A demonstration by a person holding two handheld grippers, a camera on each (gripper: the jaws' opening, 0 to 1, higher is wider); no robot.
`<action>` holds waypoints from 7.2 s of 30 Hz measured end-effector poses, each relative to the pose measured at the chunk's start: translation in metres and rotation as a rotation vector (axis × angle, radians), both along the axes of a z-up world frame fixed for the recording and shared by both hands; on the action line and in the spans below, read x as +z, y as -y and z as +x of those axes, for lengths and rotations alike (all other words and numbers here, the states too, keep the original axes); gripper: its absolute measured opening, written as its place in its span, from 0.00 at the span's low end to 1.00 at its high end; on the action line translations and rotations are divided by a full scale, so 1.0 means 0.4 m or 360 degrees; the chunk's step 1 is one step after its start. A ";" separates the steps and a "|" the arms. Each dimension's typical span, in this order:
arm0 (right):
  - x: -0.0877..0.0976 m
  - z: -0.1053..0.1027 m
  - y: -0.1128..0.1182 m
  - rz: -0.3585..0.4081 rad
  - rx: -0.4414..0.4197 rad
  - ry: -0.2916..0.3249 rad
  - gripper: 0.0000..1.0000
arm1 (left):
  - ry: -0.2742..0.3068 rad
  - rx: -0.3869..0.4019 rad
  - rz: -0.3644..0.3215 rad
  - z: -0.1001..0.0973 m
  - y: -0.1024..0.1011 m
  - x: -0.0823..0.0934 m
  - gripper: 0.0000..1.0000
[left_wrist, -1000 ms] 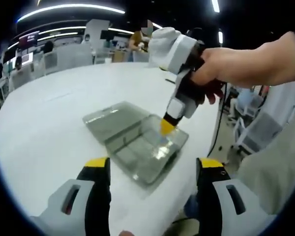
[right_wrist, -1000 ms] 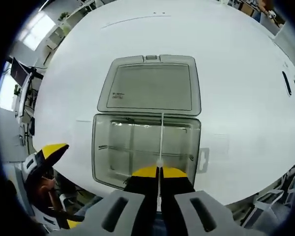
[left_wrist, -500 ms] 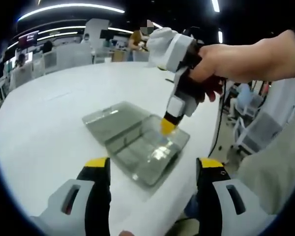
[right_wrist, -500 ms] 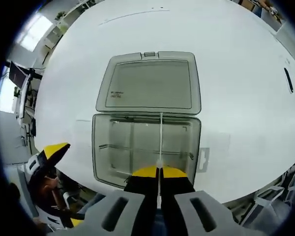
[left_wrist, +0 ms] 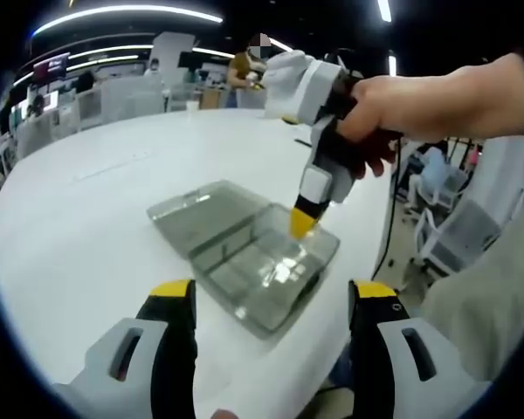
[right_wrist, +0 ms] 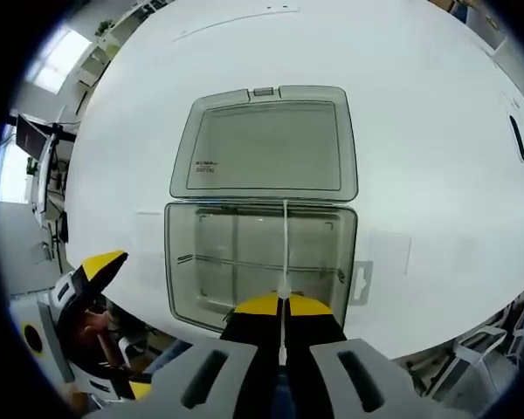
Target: Insert the divider into the dual guide fixture by aligning both edges with the guide slots and pushing it downward to the bottom, including one-sided entry, uneven engagement, binding, and posture correction.
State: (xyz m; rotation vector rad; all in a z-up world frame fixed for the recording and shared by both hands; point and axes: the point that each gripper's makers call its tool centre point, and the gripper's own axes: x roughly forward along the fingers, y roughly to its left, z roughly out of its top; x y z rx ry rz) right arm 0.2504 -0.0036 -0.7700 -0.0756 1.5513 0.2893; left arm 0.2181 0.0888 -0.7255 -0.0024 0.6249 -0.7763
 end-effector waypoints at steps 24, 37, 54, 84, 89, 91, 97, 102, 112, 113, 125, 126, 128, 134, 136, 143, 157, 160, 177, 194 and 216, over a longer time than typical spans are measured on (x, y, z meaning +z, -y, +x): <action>0.004 -0.005 0.000 -0.0022 -0.0018 -0.0060 0.00 | -0.0002 0.0002 0.0002 0.005 -0.001 -0.001 0.68; 0.007 -0.011 0.004 -0.0007 -0.0048 -0.0144 0.00 | -0.0005 0.0003 0.0007 -0.001 0.000 0.001 0.68; -0.001 -0.004 -0.007 -0.0020 -0.0035 -0.0080 0.00 | -0.0008 -0.0006 0.0014 -0.004 0.010 -0.003 0.68; -0.008 -0.002 0.004 0.0032 0.0005 0.0165 0.00 | -0.0019 0.0000 0.0018 -0.010 0.002 -0.012 0.68; -0.012 0.002 0.008 0.0045 -0.0008 0.0206 0.00 | -0.0016 0.0006 0.0019 -0.007 -0.006 -0.011 0.68; -0.012 0.001 0.006 0.0054 -0.0024 0.0231 0.00 | -0.0017 0.0009 0.0015 -0.005 -0.008 -0.010 0.68; -0.016 0.007 0.001 0.0077 -0.0009 0.0247 0.00 | -0.0012 0.0002 0.0010 -0.002 -0.003 -0.007 0.68; -0.023 0.016 0.011 0.0097 0.0001 0.0248 0.00 | -0.0009 -0.0002 0.0012 0.000 -0.003 -0.007 0.68; -0.041 0.001 -0.004 0.0127 0.0062 0.0061 0.00 | -0.0015 0.0017 0.0013 0.003 -0.012 -0.008 0.68; -0.043 0.005 -0.003 0.0117 0.0066 0.0062 0.00 | -0.0017 0.0019 0.0016 0.003 -0.014 -0.009 0.68; -0.067 0.041 -0.002 0.0096 0.0116 -0.0004 0.01 | -0.0042 0.0049 0.0024 0.003 -0.030 -0.021 0.68; -0.068 0.039 -0.005 0.0108 0.0111 -0.0011 0.01 | -0.0041 0.0051 0.0025 0.004 -0.031 -0.021 0.68; -0.066 0.034 -0.008 0.0116 0.0109 -0.0022 0.02 | -0.0048 0.0057 0.0022 0.005 -0.032 -0.022 0.68; -0.060 0.020 -0.008 0.0129 0.0149 -0.0010 0.03 | -0.0053 0.0061 0.0019 0.007 -0.032 -0.024 0.68; -0.066 0.015 -0.005 0.0131 0.0145 -0.0021 0.03 | -0.0051 0.0059 0.0021 0.008 -0.032 -0.025 0.68; -0.079 0.009 -0.001 0.0154 0.0116 -0.0025 0.03 | -0.0048 0.0060 0.0013 0.010 -0.029 -0.023 0.68; -0.077 0.017 0.007 0.0067 0.0154 -0.0022 0.00 | -0.0041 0.0080 0.0011 0.008 -0.037 -0.018 0.68; -0.069 0.011 0.006 0.0074 0.0129 -0.0005 0.00 | -0.0041 0.0081 0.0013 0.007 -0.037 -0.019 0.68; -0.037 0.021 0.009 0.0085 0.0047 0.0083 0.00 | -0.0029 0.0058 0.0004 0.004 -0.023 -0.017 0.68; -0.001 0.019 0.000 0.0048 -0.0048 0.0039 0.00 | -0.0006 0.0036 -0.0010 0.013 -0.020 -0.009 0.68; -0.002 0.015 -0.010 0.0051 -0.0117 -0.0001 0.00 | -0.0007 0.0048 -0.0030 0.007 -0.033 -0.014 0.68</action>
